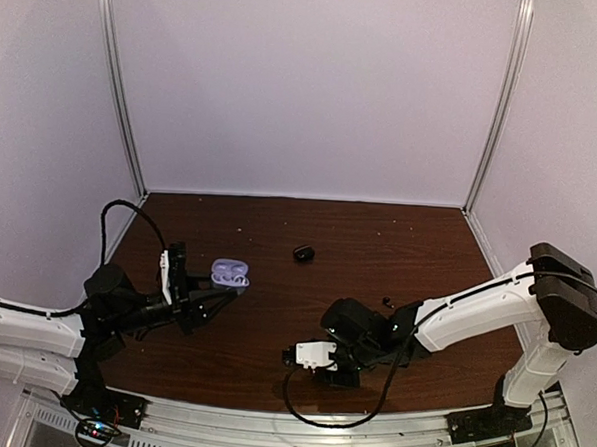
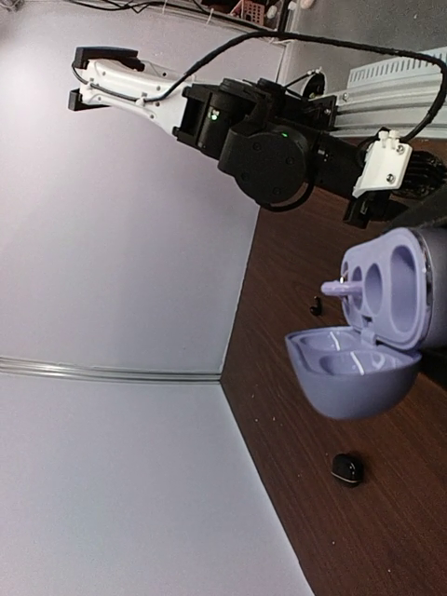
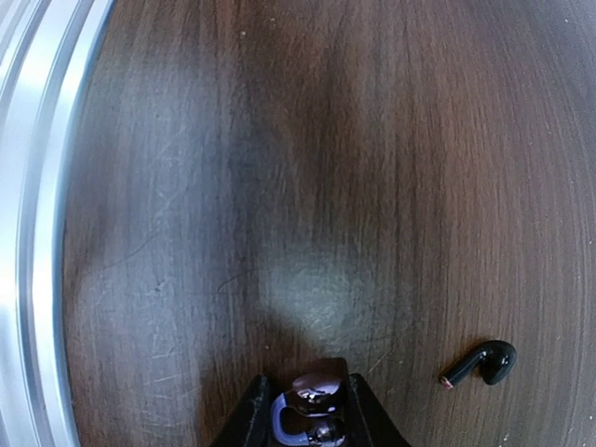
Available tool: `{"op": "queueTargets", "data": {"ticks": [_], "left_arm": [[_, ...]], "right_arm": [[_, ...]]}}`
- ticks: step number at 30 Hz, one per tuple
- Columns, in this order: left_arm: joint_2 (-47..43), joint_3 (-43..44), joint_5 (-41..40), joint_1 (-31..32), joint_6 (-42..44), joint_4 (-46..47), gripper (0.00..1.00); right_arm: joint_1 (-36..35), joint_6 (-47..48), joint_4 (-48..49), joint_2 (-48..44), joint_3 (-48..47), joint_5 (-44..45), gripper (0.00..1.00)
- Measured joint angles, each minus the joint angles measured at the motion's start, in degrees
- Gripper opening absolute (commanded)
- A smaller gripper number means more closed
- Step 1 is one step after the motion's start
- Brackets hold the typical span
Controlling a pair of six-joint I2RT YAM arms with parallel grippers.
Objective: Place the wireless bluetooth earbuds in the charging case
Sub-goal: Pick up the left earbud from the corner of the board.
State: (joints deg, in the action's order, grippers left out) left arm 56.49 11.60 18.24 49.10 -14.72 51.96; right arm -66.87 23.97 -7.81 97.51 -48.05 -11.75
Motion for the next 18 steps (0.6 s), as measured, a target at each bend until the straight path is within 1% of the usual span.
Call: {"op": "queueTargets", "data": {"ticks": [8,18], "left_arm": [[0.2,0.0,-0.1,0.0,0.2,0.0,0.0],[0.2,0.0,-0.7,0.0,0.2,0.2,0.0]], "right_arm": [[1.0,-0.6,-0.6,0.7,-1.2,-1.9,0.16],[3.7,-2.8,-2.7,-0.4,-1.4,-4.3,0.15]]}}
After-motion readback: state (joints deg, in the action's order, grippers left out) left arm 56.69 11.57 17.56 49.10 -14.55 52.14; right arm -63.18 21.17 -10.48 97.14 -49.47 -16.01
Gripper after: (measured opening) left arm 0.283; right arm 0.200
